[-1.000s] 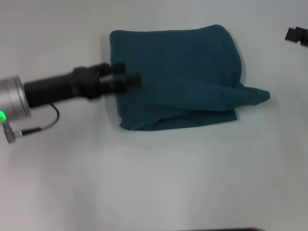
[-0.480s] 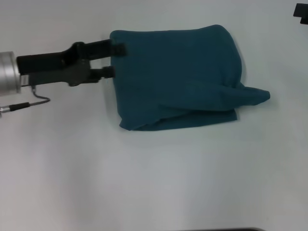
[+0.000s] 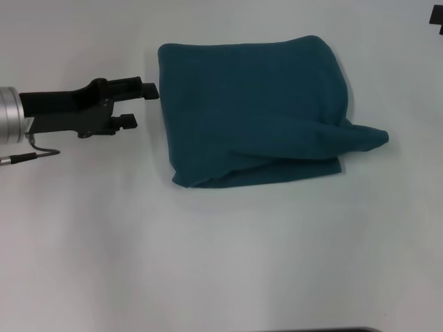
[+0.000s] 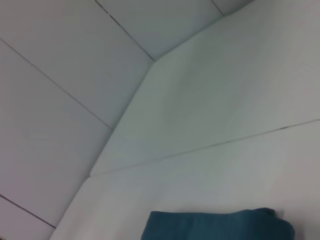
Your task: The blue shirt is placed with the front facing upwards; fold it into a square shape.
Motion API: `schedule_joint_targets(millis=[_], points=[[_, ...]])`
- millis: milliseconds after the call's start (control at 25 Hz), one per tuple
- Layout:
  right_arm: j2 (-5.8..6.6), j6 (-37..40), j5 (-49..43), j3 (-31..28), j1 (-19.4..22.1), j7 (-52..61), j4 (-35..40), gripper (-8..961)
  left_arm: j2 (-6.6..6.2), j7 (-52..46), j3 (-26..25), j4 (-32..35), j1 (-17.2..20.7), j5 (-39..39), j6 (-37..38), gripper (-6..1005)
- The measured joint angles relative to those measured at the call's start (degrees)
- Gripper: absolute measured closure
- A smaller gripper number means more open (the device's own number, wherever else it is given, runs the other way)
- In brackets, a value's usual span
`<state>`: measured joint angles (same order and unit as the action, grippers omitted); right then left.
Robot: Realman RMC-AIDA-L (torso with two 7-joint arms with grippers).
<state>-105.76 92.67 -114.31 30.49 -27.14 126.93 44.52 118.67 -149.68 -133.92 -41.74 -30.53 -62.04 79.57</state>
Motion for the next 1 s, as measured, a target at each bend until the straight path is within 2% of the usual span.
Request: schedule_joint_targets(millis=[200, 520, 840, 1000], points=[[0.35, -0.06, -0.92, -0.07, -0.16, 1.43, 0.05, 231, 1.17, 0.02, 0.09, 0.45, -0.59, 2.86, -1.64, 125], [0.42, 0.15, -0.94, -0.10, -0.02, 2.05, 0.04, 231, 3.54, -0.13, 1.27, 1.20, -4.15, 6.17, -3.73, 125], [0.46, 0.46, -0.91, -0.20, 0.27, 2.09, 0.05, 231, 3.80, -3.10, 8.22, 3.76, -7.88, 7.22, -9.08, 124], [0.49, 1.72, -0.68, -1.87, 0.29, 1.95, 0.05, 231, 4.03, -3.57, 10.74, 4.89, -10.18, 7.55, -9.50, 124]])
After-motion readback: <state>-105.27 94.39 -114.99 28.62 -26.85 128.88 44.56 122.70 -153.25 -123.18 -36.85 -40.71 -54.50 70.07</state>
